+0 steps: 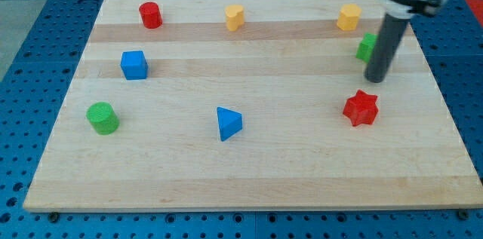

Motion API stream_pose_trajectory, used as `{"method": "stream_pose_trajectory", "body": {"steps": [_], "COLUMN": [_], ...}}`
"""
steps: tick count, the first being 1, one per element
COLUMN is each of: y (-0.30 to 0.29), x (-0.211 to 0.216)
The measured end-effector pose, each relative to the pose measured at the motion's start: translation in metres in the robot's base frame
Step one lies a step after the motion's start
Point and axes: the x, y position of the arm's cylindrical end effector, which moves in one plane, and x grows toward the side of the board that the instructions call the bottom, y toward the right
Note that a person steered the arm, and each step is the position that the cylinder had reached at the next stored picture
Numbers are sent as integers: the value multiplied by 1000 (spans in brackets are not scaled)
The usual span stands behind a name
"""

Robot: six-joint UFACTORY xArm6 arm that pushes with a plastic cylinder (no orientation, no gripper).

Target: Slide the green star closer to the yellow hexagon

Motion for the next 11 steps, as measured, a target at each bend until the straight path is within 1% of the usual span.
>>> {"method": "stream_pose_trajectory", "body": {"steps": [1, 3, 8, 10, 11], "y": [30, 10, -21, -31, -45], "x": [-7, -21, -88, -108, -83]}}
